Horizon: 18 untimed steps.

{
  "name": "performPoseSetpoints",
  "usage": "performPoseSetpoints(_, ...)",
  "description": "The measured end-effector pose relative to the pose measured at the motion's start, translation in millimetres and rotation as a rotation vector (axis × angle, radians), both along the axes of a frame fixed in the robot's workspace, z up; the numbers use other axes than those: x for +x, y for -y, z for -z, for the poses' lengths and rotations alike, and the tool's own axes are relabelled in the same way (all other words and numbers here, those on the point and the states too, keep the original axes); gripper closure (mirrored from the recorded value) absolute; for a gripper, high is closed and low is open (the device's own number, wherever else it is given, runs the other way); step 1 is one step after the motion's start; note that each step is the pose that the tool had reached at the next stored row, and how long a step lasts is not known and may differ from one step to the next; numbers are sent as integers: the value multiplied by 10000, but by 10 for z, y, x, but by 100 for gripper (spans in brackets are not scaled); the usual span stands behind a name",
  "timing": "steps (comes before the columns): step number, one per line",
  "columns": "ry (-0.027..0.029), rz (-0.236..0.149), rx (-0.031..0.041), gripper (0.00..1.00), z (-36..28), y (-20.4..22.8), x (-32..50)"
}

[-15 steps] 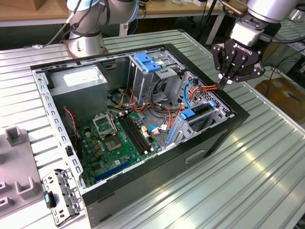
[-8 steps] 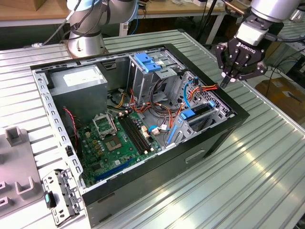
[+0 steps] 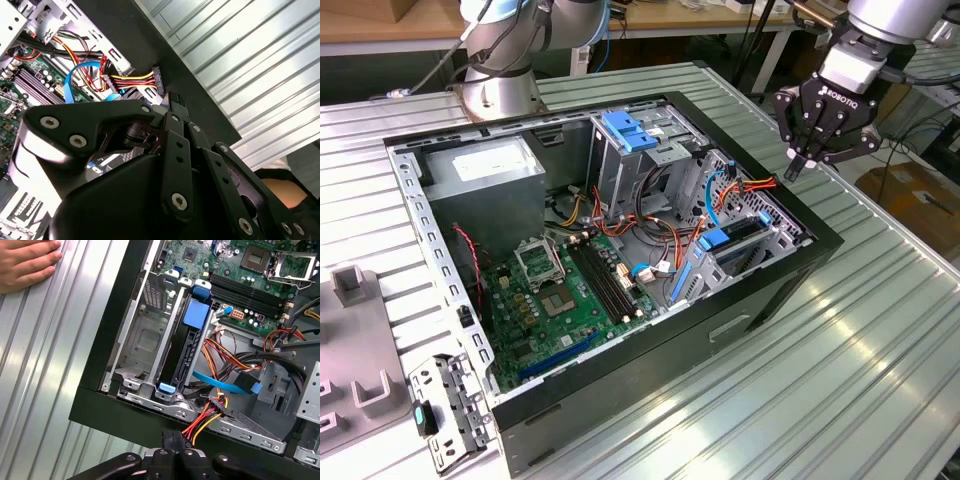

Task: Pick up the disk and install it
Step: 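Insert the first disk wire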

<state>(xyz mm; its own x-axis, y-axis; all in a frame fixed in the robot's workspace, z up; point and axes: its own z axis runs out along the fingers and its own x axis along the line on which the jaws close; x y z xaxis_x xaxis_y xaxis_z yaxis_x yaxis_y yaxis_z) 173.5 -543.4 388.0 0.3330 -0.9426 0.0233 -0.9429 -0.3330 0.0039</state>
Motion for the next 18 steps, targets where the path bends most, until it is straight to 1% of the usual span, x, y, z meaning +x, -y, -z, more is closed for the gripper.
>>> performPoseSetpoints(5,0,-1,-1,89,0,-2,1)
performPoseSetpoints(7,0,-111,-1,89,0,-2,1)
performPoseSetpoints(11,0,-919,-2,89,12,-3,1)
performPoseSetpoints(15,0,-1561,2,89,29,-8,1)
performPoseSetpoints(17,0,-1958,1,76,34,-10,1)
performPoseSetpoints(18,0,-2117,1,76,36,-11,1)
